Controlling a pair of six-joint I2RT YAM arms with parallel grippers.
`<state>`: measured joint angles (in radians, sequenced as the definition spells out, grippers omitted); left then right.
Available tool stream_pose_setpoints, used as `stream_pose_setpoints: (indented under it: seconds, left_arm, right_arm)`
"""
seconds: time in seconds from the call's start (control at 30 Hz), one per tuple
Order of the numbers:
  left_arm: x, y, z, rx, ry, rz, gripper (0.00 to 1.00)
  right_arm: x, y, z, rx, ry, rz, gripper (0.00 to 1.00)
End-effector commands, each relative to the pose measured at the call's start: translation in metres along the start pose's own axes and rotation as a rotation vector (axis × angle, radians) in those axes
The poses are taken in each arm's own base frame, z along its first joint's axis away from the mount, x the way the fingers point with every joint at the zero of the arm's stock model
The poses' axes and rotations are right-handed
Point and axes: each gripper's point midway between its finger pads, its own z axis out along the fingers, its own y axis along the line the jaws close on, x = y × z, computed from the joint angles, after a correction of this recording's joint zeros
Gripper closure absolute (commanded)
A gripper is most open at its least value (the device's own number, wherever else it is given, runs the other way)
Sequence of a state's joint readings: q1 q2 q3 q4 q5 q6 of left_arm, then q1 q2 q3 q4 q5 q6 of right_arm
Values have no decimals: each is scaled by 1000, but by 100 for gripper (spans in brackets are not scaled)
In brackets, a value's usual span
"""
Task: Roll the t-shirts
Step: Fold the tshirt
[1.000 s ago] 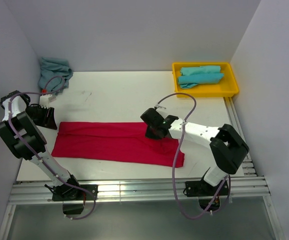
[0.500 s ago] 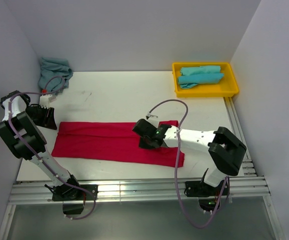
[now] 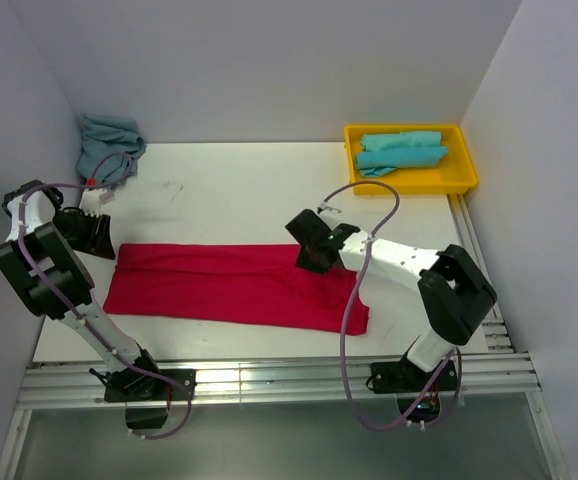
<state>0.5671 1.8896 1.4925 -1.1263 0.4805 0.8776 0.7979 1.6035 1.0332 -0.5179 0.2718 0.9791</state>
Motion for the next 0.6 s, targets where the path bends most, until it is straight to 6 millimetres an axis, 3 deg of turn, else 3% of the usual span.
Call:
stream_pose_setpoints:
  seconds: [0.0, 0.2, 0.43, 0.53, 0.57]
  left_arm:
    - [-2, -5, -5, 1, -11, 21, 55]
    - [-2, -4, -4, 0, -9, 18, 55]
    - [-3, -3, -4, -3, -10, 22, 55]
    - [-2, -3, -3, -2, -7, 19, 55]
    - [-2, -3, -3, -4, -7, 19, 55]
  right_arm:
    - [-29, 14, 1, -28, -50, -4, 63]
    - [-36, 16, 19, -27, -28, -3, 58]
    - [-29, 19, 33, -27, 9, -6, 58]
    - [-25, 19, 34, -32, 17, -3, 66]
    - [-25, 18, 33, -34, 15, -1, 73]
